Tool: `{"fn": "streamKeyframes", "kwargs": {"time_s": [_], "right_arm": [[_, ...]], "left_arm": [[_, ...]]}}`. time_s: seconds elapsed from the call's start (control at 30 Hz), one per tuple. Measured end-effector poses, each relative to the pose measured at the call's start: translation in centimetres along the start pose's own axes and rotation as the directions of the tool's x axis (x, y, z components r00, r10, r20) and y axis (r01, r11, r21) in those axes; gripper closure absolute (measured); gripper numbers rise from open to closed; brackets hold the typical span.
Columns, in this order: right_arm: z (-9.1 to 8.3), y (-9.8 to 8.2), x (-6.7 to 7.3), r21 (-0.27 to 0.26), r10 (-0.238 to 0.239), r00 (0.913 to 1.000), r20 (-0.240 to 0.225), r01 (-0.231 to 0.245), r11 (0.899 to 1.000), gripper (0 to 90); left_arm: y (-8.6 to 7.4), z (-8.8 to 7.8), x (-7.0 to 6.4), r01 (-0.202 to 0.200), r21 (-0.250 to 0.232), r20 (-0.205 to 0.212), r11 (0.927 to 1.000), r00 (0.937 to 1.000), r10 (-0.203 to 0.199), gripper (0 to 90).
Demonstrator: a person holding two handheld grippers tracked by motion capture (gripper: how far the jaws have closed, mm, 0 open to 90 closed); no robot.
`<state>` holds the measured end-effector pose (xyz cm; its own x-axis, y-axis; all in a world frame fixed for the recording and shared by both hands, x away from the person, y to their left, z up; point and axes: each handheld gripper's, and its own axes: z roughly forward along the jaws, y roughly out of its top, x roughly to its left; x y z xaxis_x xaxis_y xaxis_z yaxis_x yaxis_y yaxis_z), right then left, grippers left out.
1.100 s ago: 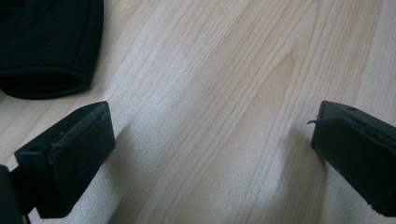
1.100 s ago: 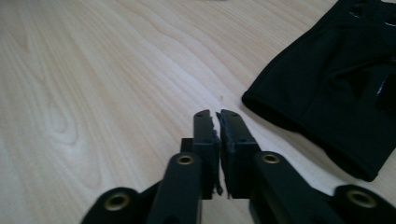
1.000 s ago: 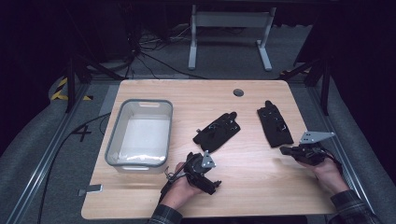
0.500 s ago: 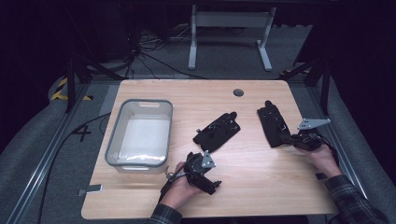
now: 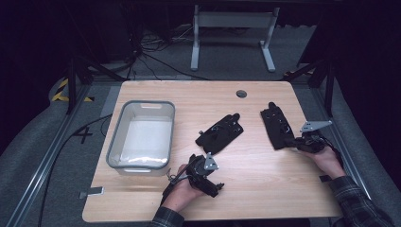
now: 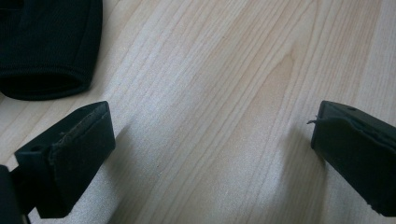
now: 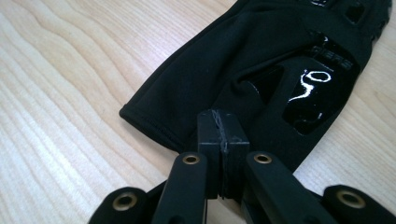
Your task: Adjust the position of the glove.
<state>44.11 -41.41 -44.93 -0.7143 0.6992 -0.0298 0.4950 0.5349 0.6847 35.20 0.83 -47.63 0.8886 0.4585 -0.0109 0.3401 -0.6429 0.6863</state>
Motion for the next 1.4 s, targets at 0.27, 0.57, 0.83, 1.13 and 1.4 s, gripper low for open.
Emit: {"fn": "streamKeyframes", "kwargs": {"time_s": [0.27,0.57,0.83,1.13,1.4], "right_arm": [[-0.3,-0.3,0.7,0.011,-0.019,0.9993,-0.031,0.02,1.0,90.0],[-0.9,-0.9,2.3,0.028,-0.036,0.9967,-0.073,0.038,0.999,90.0],[-1.5,-1.3,4.4,0.045,-0.064,0.9911,-0.116,0.069,0.997,90.0],[-2.5,-2.2,6.7,0.052,-0.104,0.9838,-0.146,0.113,0.992,90.0],[-3.4,-3.1,8.3,0.053,-0.126,0.9763,-0.176,0.137,0.989,90.0]], "left_arm": [[0.0,0.0,0.0,0.0,0.0,0.0,1.0,1.0,0.0,0.0],[0.0,0.0,0.0,-0.001,0.0,0.0,1.0,1.0,0.001,0.0],[0.0,0.0,0.0,0.0,0.0,0.0,1.0,1.0,0.0,0.0],[0.0,0.0,0.0,0.0,0.0,0.0,1.0,1.0,0.0,0.0],[0.0,0.0,0.0,0.0,0.0,0.0,1.0,1.0,0.0,0.0]]}}
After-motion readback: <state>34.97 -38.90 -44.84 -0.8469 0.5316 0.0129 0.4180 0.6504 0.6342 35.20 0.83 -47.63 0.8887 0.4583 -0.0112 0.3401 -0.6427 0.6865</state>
